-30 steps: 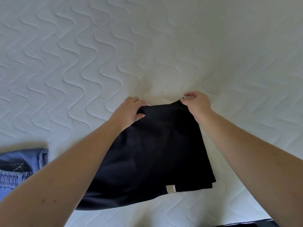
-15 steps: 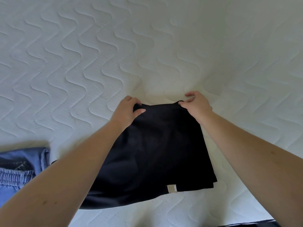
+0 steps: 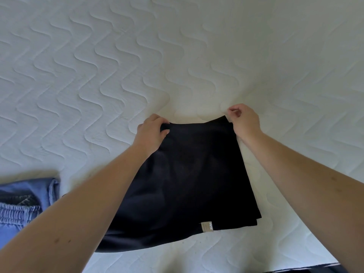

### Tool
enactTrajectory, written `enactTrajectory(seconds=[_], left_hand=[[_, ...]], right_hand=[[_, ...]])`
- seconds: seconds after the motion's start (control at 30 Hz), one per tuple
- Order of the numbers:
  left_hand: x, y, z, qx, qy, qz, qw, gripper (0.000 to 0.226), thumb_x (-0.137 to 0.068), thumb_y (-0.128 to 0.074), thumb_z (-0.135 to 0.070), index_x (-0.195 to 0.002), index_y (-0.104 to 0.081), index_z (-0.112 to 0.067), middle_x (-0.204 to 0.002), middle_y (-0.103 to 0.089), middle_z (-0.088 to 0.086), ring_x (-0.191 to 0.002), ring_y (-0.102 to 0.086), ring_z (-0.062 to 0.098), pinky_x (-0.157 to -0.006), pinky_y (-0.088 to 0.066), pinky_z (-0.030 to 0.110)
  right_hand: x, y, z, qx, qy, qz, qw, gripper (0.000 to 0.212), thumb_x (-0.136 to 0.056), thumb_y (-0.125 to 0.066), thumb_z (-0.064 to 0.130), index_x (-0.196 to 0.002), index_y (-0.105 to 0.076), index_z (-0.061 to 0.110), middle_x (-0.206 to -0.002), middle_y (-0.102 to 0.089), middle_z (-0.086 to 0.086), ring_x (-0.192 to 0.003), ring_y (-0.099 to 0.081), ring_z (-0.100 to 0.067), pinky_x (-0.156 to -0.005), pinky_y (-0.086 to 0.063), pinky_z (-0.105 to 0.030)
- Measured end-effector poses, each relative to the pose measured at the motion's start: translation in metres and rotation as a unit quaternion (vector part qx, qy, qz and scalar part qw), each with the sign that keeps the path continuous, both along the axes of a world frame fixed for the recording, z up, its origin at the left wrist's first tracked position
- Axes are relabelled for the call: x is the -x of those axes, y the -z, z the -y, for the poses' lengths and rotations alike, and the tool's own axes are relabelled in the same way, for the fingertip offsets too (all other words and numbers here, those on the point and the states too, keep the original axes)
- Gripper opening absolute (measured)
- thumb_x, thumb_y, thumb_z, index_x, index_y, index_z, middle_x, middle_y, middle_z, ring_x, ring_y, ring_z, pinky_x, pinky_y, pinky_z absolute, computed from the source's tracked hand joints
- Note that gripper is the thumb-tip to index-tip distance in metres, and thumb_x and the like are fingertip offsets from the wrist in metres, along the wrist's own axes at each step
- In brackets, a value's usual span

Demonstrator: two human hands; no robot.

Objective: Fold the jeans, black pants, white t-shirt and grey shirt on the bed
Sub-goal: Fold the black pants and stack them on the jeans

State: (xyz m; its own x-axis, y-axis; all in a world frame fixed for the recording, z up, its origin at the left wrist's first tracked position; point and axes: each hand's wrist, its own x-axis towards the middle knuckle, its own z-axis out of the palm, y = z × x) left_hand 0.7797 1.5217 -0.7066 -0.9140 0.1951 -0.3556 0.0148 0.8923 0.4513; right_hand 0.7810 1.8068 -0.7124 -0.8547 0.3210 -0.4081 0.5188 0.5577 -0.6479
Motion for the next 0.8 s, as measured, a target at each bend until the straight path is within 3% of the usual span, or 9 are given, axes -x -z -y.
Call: enactTrajectory(seconds=[0.07, 0.2, 0.33, 0.47, 0.53, 0.7, 0.8], left_hand=[[-0.002, 0.001, 0.000, -0.019, 0.002, 0.008, 1.000, 0.026, -0.092, -0.064, -0.023, -0.117, -0.064, -0.016, -0.119, -0.053, -0.004, -0.107, -0.055, 0.018, -0.098, -0.041, 0.036], [-0.009, -0.004, 0.006, -0.083, 0.051, -0.013, 0.995, 0.011, -0.087, -0.071, -0.014, -0.098, -0.071, -0.012, -0.103, -0.052, -0.008, -0.082, -0.053, 0.011, -0.081, -0.044, 0.022], [-0.014, -0.012, 0.011, -0.088, 0.109, -0.050, 0.989, 0.004, -0.080, -0.077, -0.007, -0.083, -0.076, -0.010, -0.097, -0.060, 0.001, -0.082, -0.056, 0.018, -0.077, -0.049, 0.031], [-0.016, -0.020, 0.011, -0.069, 0.168, -0.096, 0.979, 0.010, -0.075, -0.080, -0.002, -0.076, -0.077, -0.012, -0.093, -0.064, 0.009, -0.081, -0.061, 0.029, -0.078, -0.044, 0.034], [-0.017, -0.022, 0.014, -0.068, 0.201, -0.112, 0.971, 0.014, -0.073, -0.081, -0.001, -0.076, -0.078, -0.015, -0.092, -0.064, 0.009, -0.079, -0.061, 0.029, -0.077, -0.046, 0.040], [-0.020, -0.023, 0.023, -0.057, 0.251, -0.148, 0.955, 0.015, -0.073, -0.083, -0.007, -0.080, -0.077, -0.019, -0.098, -0.066, 0.007, -0.083, -0.063, 0.029, -0.076, -0.049, 0.043], [-0.019, -0.020, 0.025, -0.027, 0.270, -0.169, 0.947, 0.010, -0.076, -0.082, -0.016, -0.082, -0.075, -0.019, -0.113, -0.069, -0.002, -0.096, -0.063, 0.029, -0.081, -0.048, 0.044]], right_hand=[[-0.002, 0.002, 0.001, -0.042, -0.091, 0.027, 0.995, 0.018, -0.093, -0.060, 0.036, -0.106, -0.067, 0.026, -0.101, -0.065, 0.006, -0.098, -0.060, -0.018, -0.089, -0.045, -0.036], [-0.004, -0.001, 0.007, -0.146, -0.290, 0.022, 0.946, 0.027, -0.087, -0.067, 0.041, -0.114, -0.065, 0.039, -0.124, -0.051, 0.004, -0.120, -0.040, -0.023, -0.097, -0.024, -0.038], [0.001, -0.002, 0.018, -0.158, -0.323, -0.014, 0.933, 0.022, -0.089, -0.062, 0.046, -0.108, -0.069, 0.036, -0.117, -0.056, 0.007, -0.117, -0.040, -0.021, -0.093, -0.021, -0.035], [0.003, -0.001, 0.039, -0.147, -0.332, -0.066, 0.930, 0.022, -0.096, -0.055, 0.041, -0.106, -0.070, 0.029, -0.110, -0.064, 0.006, -0.110, -0.047, -0.022, -0.089, -0.023, -0.033], [0.003, 0.000, 0.048, -0.157, -0.372, -0.070, 0.912, 0.023, -0.092, -0.061, 0.040, -0.111, -0.068, 0.030, -0.113, -0.063, 0.005, -0.111, -0.048, -0.023, -0.092, -0.026, -0.035], [0.003, 0.004, 0.073, -0.205, -0.483, -0.045, 0.850, 0.047, -0.080, -0.072, 0.046, -0.122, -0.058, 0.028, -0.119, -0.058, 0.002, -0.114, -0.048, -0.025, -0.095, -0.032, -0.039], [0.008, 0.007, 0.079, -0.255, -0.481, -0.063, 0.837, 0.039, -0.084, -0.070, 0.042, -0.115, -0.057, 0.024, -0.112, -0.062, 0.000, -0.107, -0.052, -0.025, -0.091, -0.033, -0.039]])
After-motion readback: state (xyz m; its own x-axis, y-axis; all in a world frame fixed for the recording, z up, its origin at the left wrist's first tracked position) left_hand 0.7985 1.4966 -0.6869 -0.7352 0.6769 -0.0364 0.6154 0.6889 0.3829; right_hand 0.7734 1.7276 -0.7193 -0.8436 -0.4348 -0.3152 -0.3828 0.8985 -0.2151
